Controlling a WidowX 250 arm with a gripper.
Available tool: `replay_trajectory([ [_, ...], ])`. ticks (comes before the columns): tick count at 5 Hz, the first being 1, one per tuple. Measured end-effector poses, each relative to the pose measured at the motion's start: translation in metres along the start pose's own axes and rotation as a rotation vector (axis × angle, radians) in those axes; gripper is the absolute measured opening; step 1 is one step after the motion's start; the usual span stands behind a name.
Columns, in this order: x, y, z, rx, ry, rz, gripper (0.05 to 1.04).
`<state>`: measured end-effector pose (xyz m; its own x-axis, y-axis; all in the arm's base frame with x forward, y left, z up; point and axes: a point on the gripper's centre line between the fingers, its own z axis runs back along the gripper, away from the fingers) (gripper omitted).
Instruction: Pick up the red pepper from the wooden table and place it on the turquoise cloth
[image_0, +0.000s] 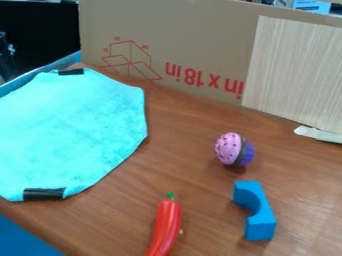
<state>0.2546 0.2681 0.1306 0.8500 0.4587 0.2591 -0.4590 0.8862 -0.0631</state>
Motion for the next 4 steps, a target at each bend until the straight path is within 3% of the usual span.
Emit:
replay_trajectory([
  [1,-0.005,-0.001,-0.013,-0.019,0.042,-0.005,1.0],
  [2,-0.021,-0.018,-0.029,-0.101,0.123,-0.169,1.0],
  [3,-0.065,-0.045,-0.045,-0.086,0.089,-0.169,1.0],
  [4,-0.091,-0.068,-0.042,-0.086,0.03,-0.117,1.0],
])
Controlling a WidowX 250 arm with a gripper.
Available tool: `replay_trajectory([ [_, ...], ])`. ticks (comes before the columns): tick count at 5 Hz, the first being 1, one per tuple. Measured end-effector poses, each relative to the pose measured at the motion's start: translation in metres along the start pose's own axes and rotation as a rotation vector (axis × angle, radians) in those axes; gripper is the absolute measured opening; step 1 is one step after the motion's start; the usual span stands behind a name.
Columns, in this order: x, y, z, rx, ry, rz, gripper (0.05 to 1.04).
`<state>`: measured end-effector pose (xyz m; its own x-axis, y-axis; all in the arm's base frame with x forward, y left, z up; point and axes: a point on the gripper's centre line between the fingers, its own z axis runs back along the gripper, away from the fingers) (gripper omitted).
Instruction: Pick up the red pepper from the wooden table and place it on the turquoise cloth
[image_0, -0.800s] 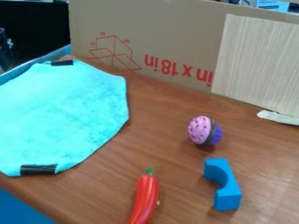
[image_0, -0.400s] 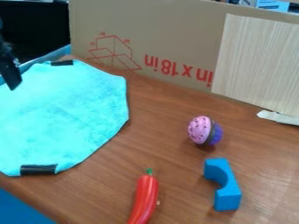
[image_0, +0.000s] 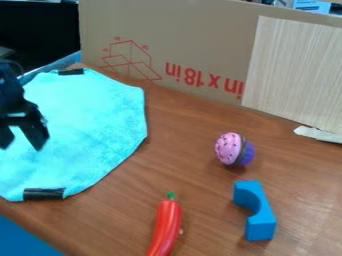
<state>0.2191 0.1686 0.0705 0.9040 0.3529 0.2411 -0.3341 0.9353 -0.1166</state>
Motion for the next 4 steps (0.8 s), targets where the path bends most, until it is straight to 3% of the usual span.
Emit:
replay_trajectory([
  [1,-0.018,-0.032,-0.001,0.003,-0.053,0.067,1.0],
  [2,-0.03,-0.06,0.007,-0.026,-0.061,0.097,1.0],
  [4,-0.055,-0.125,0.01,-0.03,-0.04,0.044,1.0],
])
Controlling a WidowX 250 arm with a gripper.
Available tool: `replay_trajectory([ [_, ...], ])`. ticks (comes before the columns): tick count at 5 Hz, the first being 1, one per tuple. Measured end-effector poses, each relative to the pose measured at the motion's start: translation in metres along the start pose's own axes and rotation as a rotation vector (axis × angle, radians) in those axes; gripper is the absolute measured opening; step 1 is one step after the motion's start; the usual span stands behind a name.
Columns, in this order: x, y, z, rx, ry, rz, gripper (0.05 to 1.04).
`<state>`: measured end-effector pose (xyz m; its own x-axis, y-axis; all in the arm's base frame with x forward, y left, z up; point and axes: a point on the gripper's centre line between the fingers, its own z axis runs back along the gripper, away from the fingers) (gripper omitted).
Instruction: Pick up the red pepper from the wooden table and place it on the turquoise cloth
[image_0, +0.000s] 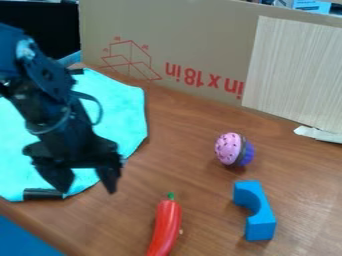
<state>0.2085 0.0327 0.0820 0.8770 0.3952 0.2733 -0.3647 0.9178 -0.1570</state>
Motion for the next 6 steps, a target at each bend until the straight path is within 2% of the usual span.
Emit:
replay_trajectory([
  [1,-0.011,-0.031,-0.003,-0.004,0.013,-0.068,1.0],
  [2,-0.017,-0.046,-0.012,0.03,0.035,-0.094,1.0],
  [3,-0.015,-0.061,-0.022,0.063,0.007,-0.091,1.0],
  [4,-0.012,-0.074,-0.026,0.07,-0.014,-0.099,1.0],
  [6,-0.021,-0.088,-0.03,0.068,-0.007,-0.119,1.0],
])
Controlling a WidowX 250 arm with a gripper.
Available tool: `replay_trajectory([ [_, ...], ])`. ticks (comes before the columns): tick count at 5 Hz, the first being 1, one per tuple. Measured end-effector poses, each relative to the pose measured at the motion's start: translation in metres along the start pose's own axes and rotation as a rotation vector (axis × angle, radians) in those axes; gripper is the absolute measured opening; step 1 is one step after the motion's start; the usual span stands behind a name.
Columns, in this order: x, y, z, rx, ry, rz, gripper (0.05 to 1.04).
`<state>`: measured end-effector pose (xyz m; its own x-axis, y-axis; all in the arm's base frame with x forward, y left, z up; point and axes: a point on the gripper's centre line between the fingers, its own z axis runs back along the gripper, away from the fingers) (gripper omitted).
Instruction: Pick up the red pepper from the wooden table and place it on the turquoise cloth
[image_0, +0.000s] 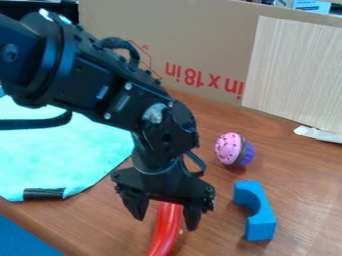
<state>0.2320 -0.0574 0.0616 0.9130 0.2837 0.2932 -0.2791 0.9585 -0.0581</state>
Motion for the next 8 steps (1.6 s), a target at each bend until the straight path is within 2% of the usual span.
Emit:
replay_trajectory([
  [1,-0.003,-0.005,-0.016,0.029,-0.002,-0.005,1.0],
  [2,0.001,-0.008,-0.031,0.041,-0.011,0.01,0.952],
  [3,0.011,-0.004,-0.037,0.033,-0.015,0.077,0.678],
  [4,0.024,0.008,-0.037,0.041,0.027,0.115,0.522],
  [5,0.055,0.035,-0.026,0.037,0.062,0.225,0.522],
  [6,0.094,0.054,-0.004,-0.015,0.055,0.324,0.522],
  [7,0.124,0.083,0.008,-0.042,0.03,0.445,0.522],
  [8,0.133,0.111,0.014,-0.048,-0.001,0.511,0.522],
])
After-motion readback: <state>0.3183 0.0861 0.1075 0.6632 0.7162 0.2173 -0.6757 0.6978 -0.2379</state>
